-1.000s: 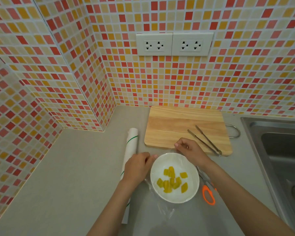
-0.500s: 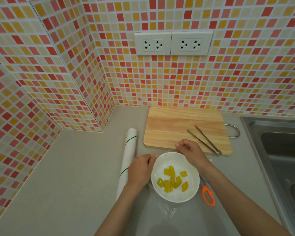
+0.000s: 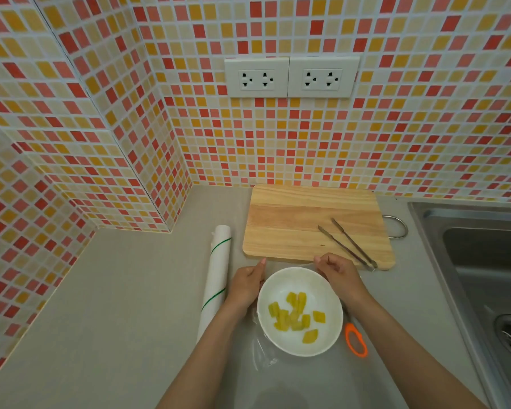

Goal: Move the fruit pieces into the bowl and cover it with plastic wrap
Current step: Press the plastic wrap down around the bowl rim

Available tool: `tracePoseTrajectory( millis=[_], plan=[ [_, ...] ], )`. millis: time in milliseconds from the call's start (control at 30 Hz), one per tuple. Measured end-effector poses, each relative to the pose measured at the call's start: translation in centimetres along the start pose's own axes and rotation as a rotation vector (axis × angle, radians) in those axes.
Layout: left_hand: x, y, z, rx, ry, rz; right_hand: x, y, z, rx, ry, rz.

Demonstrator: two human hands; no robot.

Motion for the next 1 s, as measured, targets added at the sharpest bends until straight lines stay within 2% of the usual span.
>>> tracePoseTrajectory(
  millis=[167, 267, 400, 733, 867, 1000],
  plan=[
    [0.2, 0.0, -0.5, 0.196, 0.167, 0.025, -1.5, -0.6, -2.3, 0.085, 0.119, -0.068],
    [0.4, -0.4, -0.6, 0.243, 0.229, 0.007, -1.7, -0.8, -2.5, 0.016, 0.088, -0.149],
    [0.7, -0.2, -0.4, 0.279, 0.229, -0.019, -2.0, -0.7, -2.1, -0.080, 0.017, -0.142],
    [0.9, 0.1, 0.0, 0.052, 0.152, -0.107, -3.0, -0.9, -2.2, -0.354, -0.101, -0.239],
    [0.7, 0.0, 0.0, -0.039, 0.112, -0.100, -2.9, -1.2, -1.9, -0.480, -0.166, -0.250],
    [0.8, -0.5, -0.1, -0.218, -0.011, -0.025, -2.9, -2.0, -1.6, -0.553, -0.215, -0.301]
  ],
)
Point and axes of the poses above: each hand's wrist, its own x-axis towards the middle knuckle, its own y-axis out of the palm, z = x × y, the point moved 4 cm from there along x, towards the middle knuckle, and after that the axes turned 4 degrees about z, right-handed, at the moved point
